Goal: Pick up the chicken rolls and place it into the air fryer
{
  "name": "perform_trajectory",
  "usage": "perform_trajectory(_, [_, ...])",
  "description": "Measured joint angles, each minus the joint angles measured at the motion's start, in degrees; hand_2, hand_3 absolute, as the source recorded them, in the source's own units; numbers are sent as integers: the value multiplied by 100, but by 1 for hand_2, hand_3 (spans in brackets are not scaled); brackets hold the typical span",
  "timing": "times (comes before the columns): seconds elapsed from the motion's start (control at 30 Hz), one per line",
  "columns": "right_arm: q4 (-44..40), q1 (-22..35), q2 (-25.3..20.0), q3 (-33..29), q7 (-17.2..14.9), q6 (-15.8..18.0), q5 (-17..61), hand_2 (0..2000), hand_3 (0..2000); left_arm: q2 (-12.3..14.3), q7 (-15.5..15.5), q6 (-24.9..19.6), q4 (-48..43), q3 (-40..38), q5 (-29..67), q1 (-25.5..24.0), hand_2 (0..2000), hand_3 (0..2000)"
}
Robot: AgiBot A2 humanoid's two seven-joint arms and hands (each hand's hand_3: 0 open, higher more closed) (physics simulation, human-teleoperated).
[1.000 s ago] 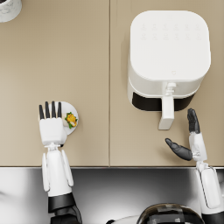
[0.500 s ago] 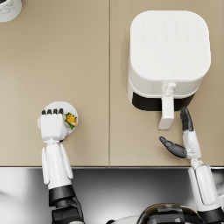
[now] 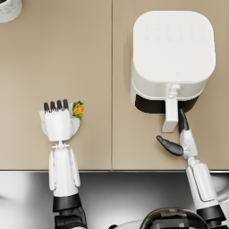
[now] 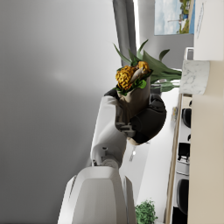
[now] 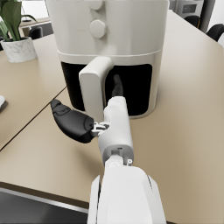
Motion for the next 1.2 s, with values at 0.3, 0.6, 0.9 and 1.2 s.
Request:
perform_trajectory(0.3, [-559, 246, -145, 237, 3, -137, 10, 0, 0, 88, 25, 30, -827, 288, -2, 71, 2000, 2000])
perform_trajectory(0.6, [-422, 304, 59, 597, -4, -549, 47, 2000, 2000, 195, 24, 27, -1027, 694, -4, 180, 2000, 2000])
perform_trajectory(0.9, [958, -385, 1061, 1261, -71, -830, 34, 2000, 2000, 342, 24, 35, -1303, 1290, -503, 300, 2000, 2000])
perform_trajectory(1.2, [1801, -580, 2321, 1957, -51, -566, 35, 2000, 2000, 628, 28, 30, -1567, 1803, -2024, 608, 2000, 2000])
